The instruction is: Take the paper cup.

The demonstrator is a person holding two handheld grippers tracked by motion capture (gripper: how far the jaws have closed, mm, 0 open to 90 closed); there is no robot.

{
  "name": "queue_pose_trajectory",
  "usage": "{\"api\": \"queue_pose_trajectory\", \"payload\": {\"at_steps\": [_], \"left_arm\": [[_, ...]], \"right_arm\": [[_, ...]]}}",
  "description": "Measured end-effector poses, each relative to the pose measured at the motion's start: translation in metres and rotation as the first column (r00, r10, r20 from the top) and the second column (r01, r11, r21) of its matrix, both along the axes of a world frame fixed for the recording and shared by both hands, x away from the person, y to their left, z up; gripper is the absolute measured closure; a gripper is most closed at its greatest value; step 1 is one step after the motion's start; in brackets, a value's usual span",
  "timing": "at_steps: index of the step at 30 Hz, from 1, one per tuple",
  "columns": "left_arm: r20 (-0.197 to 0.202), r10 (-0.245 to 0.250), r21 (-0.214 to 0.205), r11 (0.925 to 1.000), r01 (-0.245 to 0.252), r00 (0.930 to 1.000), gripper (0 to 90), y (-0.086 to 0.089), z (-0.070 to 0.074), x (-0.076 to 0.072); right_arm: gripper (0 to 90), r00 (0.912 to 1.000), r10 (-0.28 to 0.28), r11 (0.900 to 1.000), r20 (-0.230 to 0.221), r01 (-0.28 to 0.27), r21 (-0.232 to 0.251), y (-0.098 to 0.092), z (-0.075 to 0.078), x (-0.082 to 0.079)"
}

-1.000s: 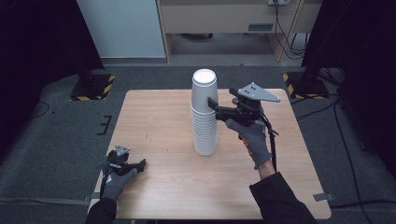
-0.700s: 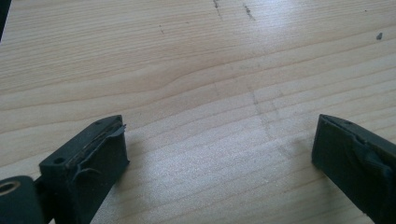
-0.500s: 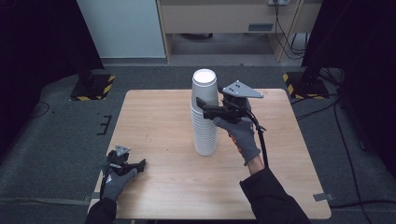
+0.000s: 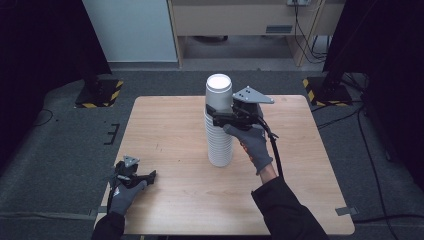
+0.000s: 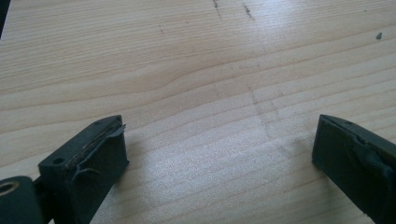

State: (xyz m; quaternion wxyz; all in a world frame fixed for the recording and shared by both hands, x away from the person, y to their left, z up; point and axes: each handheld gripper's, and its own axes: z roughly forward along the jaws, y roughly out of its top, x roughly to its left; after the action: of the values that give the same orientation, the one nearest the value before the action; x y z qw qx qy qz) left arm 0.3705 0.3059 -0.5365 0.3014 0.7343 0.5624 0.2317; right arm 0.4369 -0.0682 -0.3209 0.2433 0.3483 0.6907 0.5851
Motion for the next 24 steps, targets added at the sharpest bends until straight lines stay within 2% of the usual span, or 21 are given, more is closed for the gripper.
{"api": "queue_pose_trajectory", "payload": {"at_steps": [12,24], "left_arm": [[0.0,0.0,0.0,1.0,0.0,1.0,2.2,0.0,0.0,0.0],[-0.001,-0.001,0.0,1.0,0.001,1.0,2.1,0.0001,0.0,0.0001]], "right_arm": [[13.2,1.0,0.002,1.0,-0.008,-0.002,0.004,0.0012,-0.0014,0.0021],[14.2,0.9999,0.008,0.9999,0.013,-0.008,-0.01,0.0007,-0.0005,0.0007]]}}
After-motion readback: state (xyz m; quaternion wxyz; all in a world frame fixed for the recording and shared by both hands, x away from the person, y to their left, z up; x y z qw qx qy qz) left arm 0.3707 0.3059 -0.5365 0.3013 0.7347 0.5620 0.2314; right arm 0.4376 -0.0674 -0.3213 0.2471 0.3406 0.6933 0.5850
